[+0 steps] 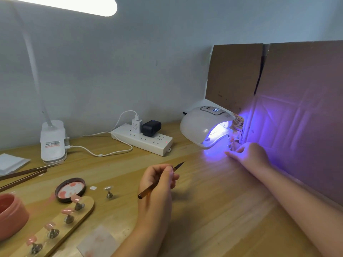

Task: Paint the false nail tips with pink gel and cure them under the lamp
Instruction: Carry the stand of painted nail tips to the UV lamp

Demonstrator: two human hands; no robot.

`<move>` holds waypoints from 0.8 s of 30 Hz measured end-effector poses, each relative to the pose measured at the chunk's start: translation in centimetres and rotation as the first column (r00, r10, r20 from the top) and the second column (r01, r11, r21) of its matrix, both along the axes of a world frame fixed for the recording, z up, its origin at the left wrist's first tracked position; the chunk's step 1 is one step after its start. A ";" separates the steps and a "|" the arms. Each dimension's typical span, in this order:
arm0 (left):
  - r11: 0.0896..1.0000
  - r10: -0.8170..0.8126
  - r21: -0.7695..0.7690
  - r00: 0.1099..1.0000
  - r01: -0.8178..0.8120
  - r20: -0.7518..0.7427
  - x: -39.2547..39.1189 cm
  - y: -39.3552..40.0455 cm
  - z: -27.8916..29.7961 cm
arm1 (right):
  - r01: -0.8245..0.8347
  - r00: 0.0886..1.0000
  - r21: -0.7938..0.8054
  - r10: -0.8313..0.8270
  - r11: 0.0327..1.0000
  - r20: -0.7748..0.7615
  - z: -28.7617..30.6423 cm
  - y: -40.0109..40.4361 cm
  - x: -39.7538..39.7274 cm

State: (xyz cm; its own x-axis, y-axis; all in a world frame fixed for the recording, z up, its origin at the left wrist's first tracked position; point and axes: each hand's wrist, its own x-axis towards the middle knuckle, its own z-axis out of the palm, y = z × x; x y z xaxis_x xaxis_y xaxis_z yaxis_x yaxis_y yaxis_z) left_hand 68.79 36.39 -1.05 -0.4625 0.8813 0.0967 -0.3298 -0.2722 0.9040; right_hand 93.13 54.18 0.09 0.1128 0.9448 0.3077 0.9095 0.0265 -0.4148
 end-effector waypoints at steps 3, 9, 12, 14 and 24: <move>1.000 -0.001 0.006 1.000 0.001 0.009 -0.2 -0.1 0.0 | -0.181 0.981 -0.083 0.175 0.980 -0.079 0.1 0.0 -1.1; 1.000 0.000 -0.003 1.000 0.000 0.008 0.0 0.1 -0.1 | -0.411 0.912 -0.222 0.400 0.884 -0.094 1.1 1.1 -0.6; 1.000 -0.001 -0.001 1.000 0.001 0.016 0.0 0.1 -0.2 | -0.442 0.893 -0.272 0.448 0.855 -0.042 1.2 1.4 -0.8; 1.000 -0.008 0.001 1.000 0.008 0.019 0.0 0.1 -0.1 | -0.426 0.899 -0.247 0.439 0.870 -0.005 0.8 1.5 -1.0; 1.000 -0.005 0.004 1.000 0.005 0.008 -0.2 0.0 -0.2 | -0.347 0.938 -0.181 0.341 0.920 -0.064 0.9 2.5 -1.6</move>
